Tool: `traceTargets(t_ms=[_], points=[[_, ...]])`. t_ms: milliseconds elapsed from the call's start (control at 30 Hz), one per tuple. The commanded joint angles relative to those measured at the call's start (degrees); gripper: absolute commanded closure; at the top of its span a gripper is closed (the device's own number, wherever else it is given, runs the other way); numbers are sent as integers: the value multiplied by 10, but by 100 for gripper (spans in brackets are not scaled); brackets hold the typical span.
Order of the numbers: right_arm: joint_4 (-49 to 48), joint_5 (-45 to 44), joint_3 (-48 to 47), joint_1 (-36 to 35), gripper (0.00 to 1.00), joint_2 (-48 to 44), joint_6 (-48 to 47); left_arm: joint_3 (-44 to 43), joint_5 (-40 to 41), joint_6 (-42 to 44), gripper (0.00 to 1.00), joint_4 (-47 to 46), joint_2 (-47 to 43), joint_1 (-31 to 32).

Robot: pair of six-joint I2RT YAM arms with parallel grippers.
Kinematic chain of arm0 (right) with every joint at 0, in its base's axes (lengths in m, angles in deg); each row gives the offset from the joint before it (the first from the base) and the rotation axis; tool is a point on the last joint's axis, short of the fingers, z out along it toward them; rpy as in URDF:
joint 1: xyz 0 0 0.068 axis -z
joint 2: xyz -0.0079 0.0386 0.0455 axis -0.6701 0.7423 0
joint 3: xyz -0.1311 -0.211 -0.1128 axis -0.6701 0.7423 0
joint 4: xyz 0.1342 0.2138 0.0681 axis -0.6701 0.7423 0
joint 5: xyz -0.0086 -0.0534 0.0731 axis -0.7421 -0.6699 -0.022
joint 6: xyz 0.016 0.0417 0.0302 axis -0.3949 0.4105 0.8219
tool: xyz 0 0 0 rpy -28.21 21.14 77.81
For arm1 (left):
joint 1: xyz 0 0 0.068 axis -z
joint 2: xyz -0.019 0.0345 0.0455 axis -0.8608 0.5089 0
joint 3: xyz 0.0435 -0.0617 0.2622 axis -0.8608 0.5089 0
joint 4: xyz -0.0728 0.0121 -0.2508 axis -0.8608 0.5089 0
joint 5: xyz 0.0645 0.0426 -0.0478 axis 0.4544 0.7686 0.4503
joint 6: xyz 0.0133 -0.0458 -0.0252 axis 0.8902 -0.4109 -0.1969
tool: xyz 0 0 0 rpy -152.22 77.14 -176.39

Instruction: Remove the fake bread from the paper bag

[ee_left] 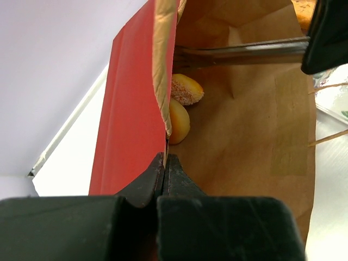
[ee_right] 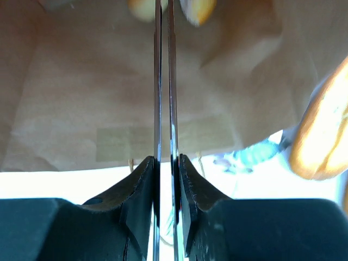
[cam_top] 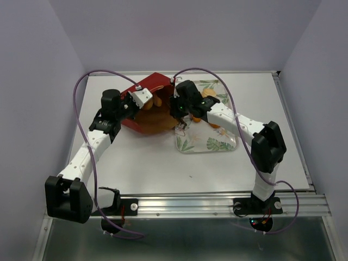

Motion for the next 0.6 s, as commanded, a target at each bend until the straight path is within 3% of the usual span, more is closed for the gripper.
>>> traceTargets(t_ms=[0,367,567], points=[[48,21,-40,0,83,19,44,-35,5,-22,100,-30,-5,1],[79,-10,-68,0,62,47,49,-35,-1,-33,100,-28,-2,7],[88,-20,-76,0,59,57,40,-39,-5,-31,100,-28,2,7]])
